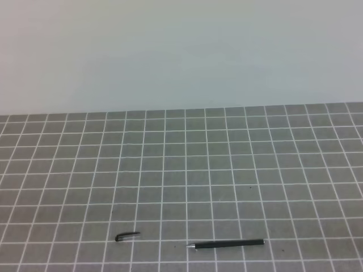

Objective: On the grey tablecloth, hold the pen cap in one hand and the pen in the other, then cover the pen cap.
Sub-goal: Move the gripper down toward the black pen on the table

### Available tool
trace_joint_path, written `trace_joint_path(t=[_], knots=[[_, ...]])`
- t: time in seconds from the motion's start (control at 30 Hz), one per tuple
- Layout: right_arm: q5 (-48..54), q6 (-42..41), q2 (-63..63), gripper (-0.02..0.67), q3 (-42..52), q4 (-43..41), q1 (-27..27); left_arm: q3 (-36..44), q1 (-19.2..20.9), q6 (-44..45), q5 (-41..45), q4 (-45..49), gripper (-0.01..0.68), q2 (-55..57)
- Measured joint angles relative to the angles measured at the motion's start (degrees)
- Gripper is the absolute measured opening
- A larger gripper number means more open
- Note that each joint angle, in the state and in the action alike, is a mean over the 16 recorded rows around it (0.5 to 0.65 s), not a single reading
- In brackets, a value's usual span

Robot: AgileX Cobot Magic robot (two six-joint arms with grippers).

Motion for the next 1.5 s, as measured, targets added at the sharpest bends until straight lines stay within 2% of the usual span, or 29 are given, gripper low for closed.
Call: trace_joint_path(t=[0.23, 0.53, 0.73, 1.07, 1.27, 1.5], knots=[[8.10, 0.88, 1.00, 0.004, -4.32, 4.37, 0.00, -1.89, 0.00, -0.37, 8.02, 1.01, -0.003, 0.00], [28.44, -1.20, 9.88, 0.004, -18.50, 6.37, 0.00, -3.73, -0.09, -1.11, 15.69, -1.12, -0.003, 2.63], [43.17, -11.51, 22.04, 0.004, -30.23, 9.03, 0.00, -5.87, -1.05, 3.96, 21.07, -5.45, -0.003, 8.23], [63.01, -35.22, 45.81, 0.004, -46.56, 16.69, 0.46, -9.74, -5.56, 16.69, 28.72, -12.17, -0.003, 21.02], [68.45, -44.42, 58.97, 0.004, -53.01, 20.35, 3.24, -11.67, -8.27, 21.99, 33.08, -15.09, -0.003, 26.98], [68.26, -50.64, 72.58, 0.004, -58.53, 21.96, 9.80, -12.56, -9.68, 26.76, 35.05, -19.33, -0.003, 31.56]])
